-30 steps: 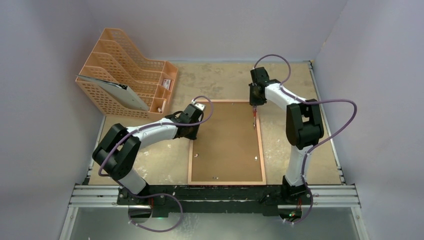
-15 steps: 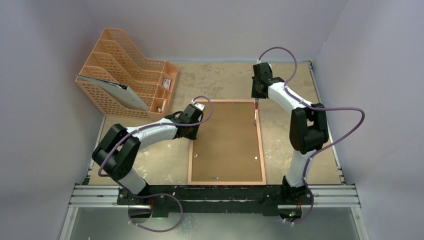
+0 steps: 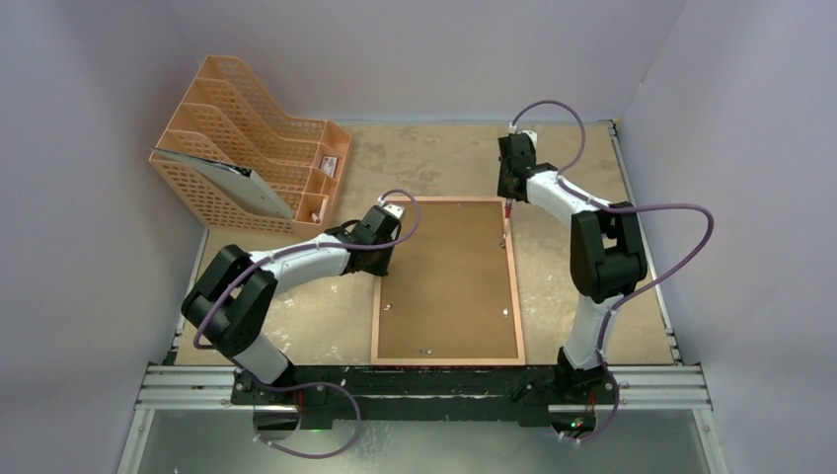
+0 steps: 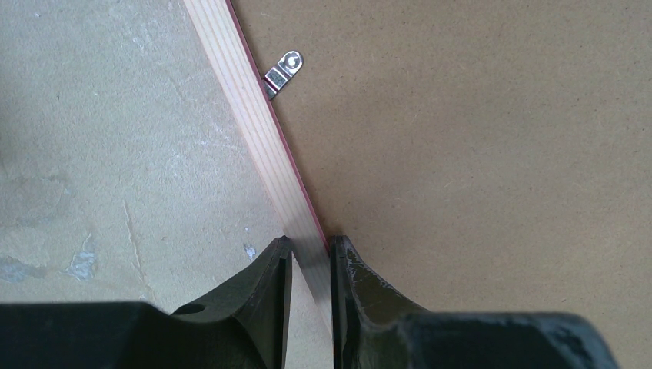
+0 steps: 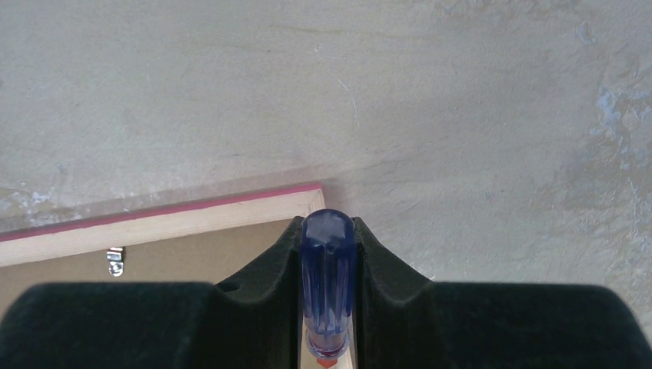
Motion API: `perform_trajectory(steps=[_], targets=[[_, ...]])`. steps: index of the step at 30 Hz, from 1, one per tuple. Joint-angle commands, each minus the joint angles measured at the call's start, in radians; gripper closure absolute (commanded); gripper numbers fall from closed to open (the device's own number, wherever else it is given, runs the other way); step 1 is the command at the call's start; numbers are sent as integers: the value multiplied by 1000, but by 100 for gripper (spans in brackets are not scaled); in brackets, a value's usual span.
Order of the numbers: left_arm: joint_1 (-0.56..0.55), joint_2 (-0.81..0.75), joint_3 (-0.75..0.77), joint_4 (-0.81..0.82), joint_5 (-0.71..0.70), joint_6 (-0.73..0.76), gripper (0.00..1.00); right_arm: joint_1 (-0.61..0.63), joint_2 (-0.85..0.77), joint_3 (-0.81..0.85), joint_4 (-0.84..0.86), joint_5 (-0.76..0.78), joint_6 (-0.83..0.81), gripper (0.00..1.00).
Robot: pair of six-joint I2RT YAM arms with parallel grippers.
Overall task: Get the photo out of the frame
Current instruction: Release the photo frame item from the photo frame.
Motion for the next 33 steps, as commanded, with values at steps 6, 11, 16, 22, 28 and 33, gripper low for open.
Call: perform_trajectory(steps=[6, 11, 16, 22, 28, 33], targets=[[-1, 1, -40, -47, 66, -2, 100, 3, -39, -62, 73, 8, -13, 100], [-1, 1, -41, -39, 77, -8, 100, 3, -45, -64, 56, -43, 0, 100], [-1, 0, -47, -27, 99, -19, 100, 9, -55, -65, 54, -72, 27, 100], [-1, -21, -62, -10, 129, -29, 100, 10, -88, -44, 35, -63, 59, 100], [-1, -47, -88, 34, 199, -46, 100, 12, -183, -34, 6, 3, 92, 100], [-1, -73, -111, 90, 256, -74, 100, 21, -294, -89, 108, -111, 141, 100]])
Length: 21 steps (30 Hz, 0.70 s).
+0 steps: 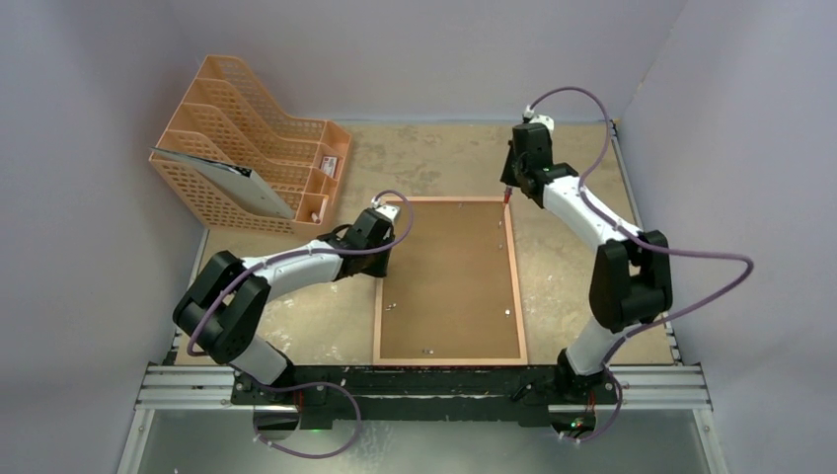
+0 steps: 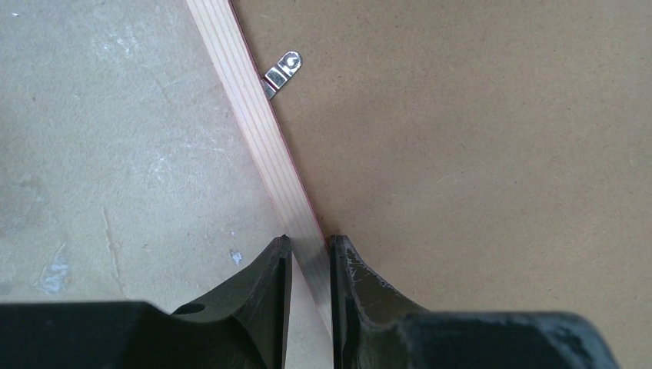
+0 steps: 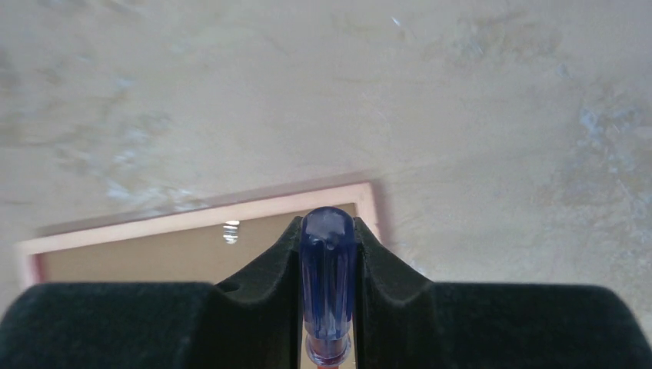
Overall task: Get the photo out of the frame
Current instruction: Release the photo frame item from the photo frame.
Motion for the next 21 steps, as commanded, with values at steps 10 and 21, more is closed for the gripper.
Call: perform_trajectory(steps=[10, 21], targets=[[-15, -73, -152, 137, 228, -141, 98, 188, 31, 95, 129, -231, 170, 100], [0, -125, -184, 110, 164, -156, 74, 279, 254, 268, 124, -268, 228, 100]])
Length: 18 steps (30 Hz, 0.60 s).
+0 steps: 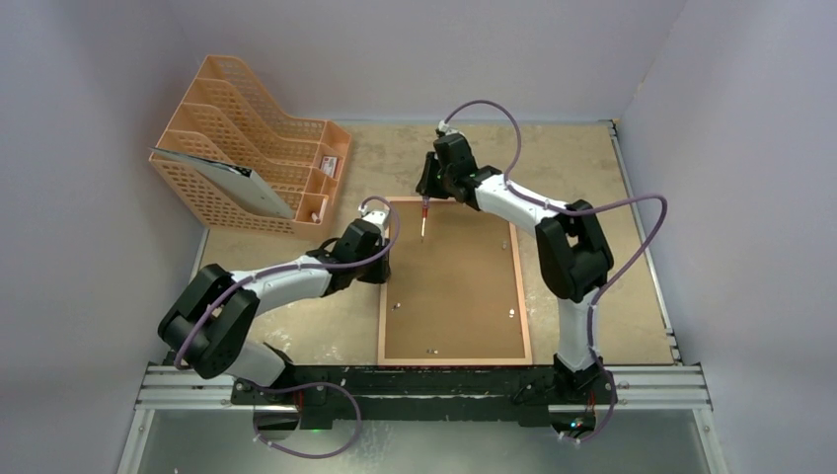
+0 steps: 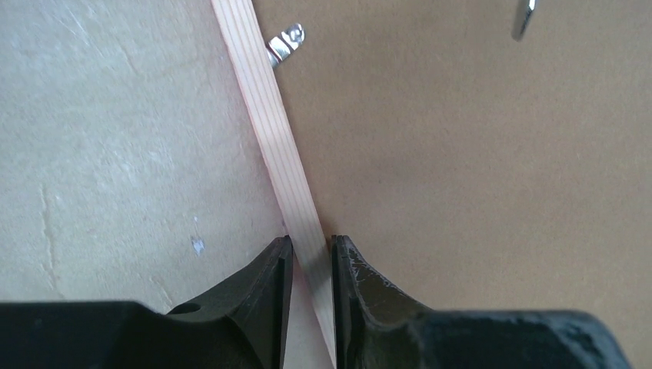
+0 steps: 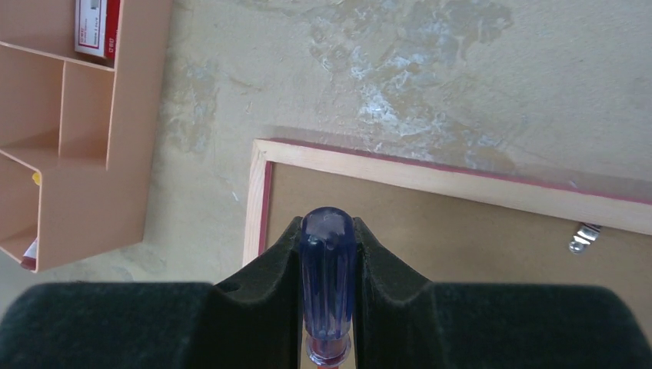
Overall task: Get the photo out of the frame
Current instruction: Release the photo frame item from the photo frame.
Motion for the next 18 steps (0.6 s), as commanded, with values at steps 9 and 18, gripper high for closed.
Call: perform_trajectory(steps=[9, 18], targets=[[-9, -78, -75, -107, 113, -62, 69, 51, 99, 191, 35, 31, 95, 100], [-8, -85, -126, -94, 83, -89, 91, 113, 195, 292, 63, 130, 145, 100]])
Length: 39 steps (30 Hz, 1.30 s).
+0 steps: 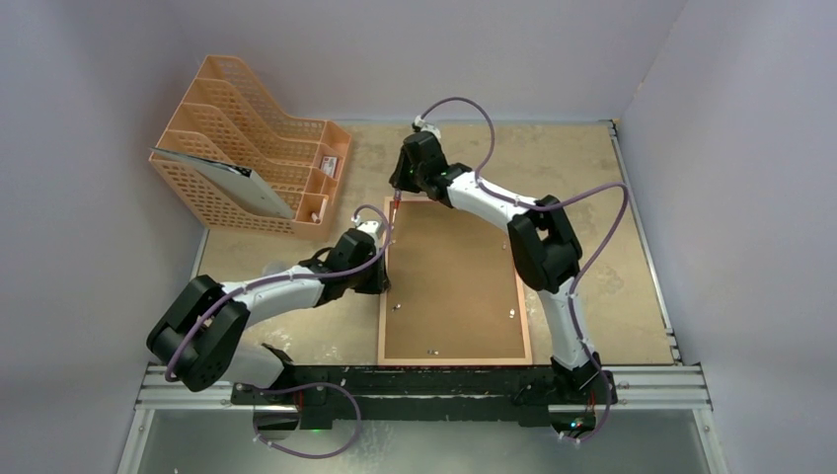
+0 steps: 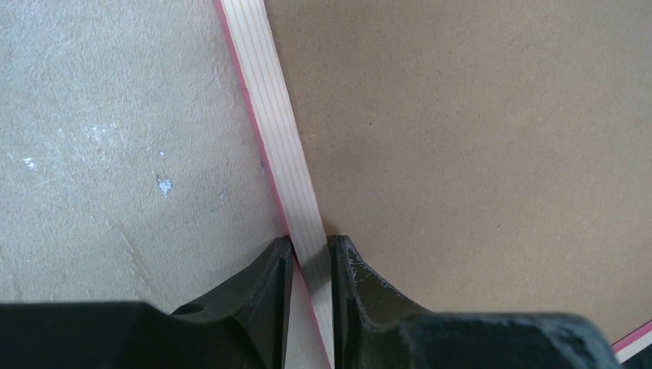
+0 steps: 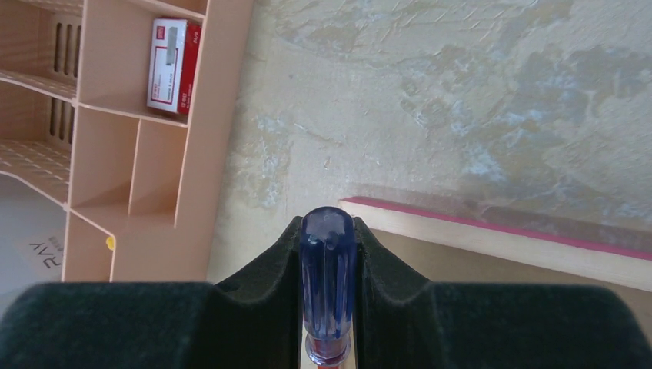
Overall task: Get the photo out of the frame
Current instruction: Release the photo frame item from the photo frame.
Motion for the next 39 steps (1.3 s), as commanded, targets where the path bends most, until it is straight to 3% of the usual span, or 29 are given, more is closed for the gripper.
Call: perform_trajectory(steps=[1, 12, 39], targets=[[-5, -6, -43, -72, -2, -1, 92, 32, 20, 65, 34, 88, 45, 100], [-5, -18, -37, -84, -18, 8, 97, 48, 81, 109, -23, 215, 59, 100], [-3, -25, -19, -94, -16, 23, 98, 48, 174, 178, -101, 190, 8, 100]])
